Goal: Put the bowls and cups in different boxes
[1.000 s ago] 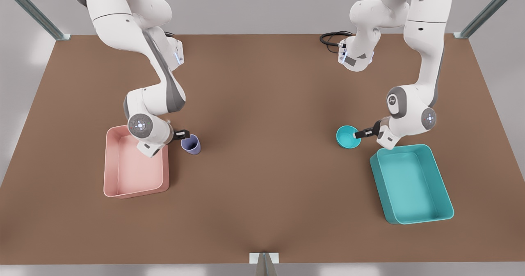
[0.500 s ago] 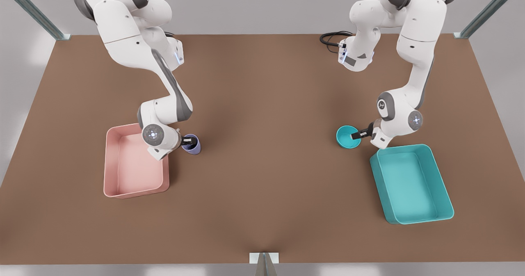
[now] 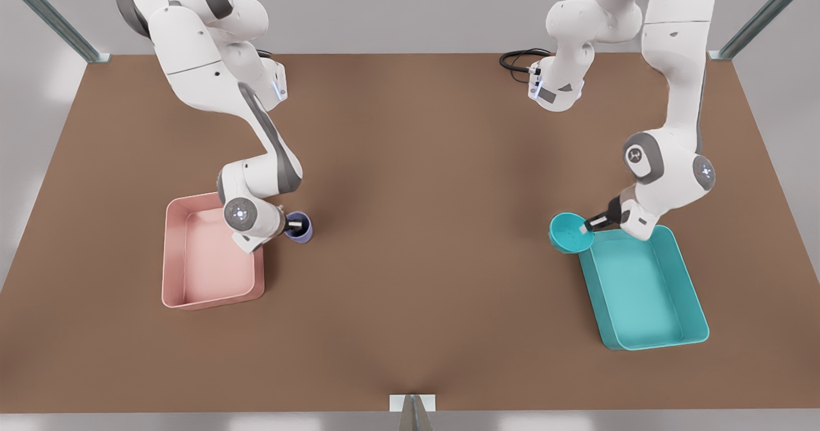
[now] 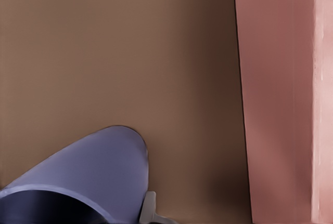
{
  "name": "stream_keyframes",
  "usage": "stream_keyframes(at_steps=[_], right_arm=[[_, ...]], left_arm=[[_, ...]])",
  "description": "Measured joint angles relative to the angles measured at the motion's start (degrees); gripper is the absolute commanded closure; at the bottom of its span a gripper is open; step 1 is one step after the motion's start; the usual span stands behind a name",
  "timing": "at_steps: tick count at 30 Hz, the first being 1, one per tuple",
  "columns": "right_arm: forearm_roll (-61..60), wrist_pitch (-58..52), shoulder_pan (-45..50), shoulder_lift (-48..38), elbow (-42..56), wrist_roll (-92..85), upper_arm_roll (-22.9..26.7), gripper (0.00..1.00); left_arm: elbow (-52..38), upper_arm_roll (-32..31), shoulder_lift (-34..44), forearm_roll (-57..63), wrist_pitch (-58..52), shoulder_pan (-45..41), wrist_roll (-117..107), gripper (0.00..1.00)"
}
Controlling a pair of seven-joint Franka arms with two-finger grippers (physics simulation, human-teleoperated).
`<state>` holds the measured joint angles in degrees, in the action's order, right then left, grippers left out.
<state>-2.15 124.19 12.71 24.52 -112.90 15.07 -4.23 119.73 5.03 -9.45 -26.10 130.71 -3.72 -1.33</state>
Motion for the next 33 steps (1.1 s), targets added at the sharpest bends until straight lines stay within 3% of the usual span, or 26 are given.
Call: stream_keyframes(at_steps=[3,8,12,19,21,22,25,26,27,29,33], right_arm=[[0.2,-3.8,-0.4,-3.8,4.1,-0.1,0.0,0.79],[1.4,-14.6,-10.2,-7.0,15.9,-5.1,0.7,0.79],[4.6,-19.2,-18.6,-5.1,17.9,-11.7,1.6,0.79],[5.8,-16.7,-18.4,4.9,17.9,-20.1,1.2,0.79],[5.8,-14.8,-18.3,6.6,17.8,-21.9,1.2,0.79],[5.8,-13.9,-18.3,7.3,17.8,-22.8,1.2,0.79],[5.7,-12.0,-18.2,8.4,17.8,-25.1,1.1,0.79],[5.7,-11.5,-18.2,8.6,17.8,-25.7,1.1,0.26],[5.8,-11.1,-18.3,8.8,17.8,-26.2,1.1,0.0],[6.9,-10.4,-18.3,8.9,17.8,-26.8,1.1,0.0],[7.7,-9.9,-18.3,8.8,17.8,-27.7,1.0,0.0]], left_arm=[[-11.5,1.0,-1.6,4.9,-5.8,-0.6,-2.1,0.79],[-30.0,3.6,-18.3,9.4,-13.2,10.9,-3.4,0.79],[-28.1,3.7,-22.5,11.0,-15.2,13.4,-1.5,0.79],[-25.3,3.6,-28.8,12.1,-11.8,12.4,-0.2,0.79],[-25.4,3.6,-29.4,11.8,-10.6,12.4,0.1,0.11],[-25.5,3.6,-29.4,11.1,-10.1,12.4,0.5,0.0],[-25.7,3.7,-25.5,9.0,-11.3,12.3,2.7,0.0],[-26.2,4.2,-22.4,10.0,-13.1,12.0,3.0,0.0],[-27.6,4.4,-18.0,12.4,-15.9,11.2,3.2,0.0],[-31.0,2.7,-9.6,17.4,-22.5,8.9,3.4,0.0],[-33.1,-7.9,1.6,28.1,-34.0,1.0,3.1,0.0]])
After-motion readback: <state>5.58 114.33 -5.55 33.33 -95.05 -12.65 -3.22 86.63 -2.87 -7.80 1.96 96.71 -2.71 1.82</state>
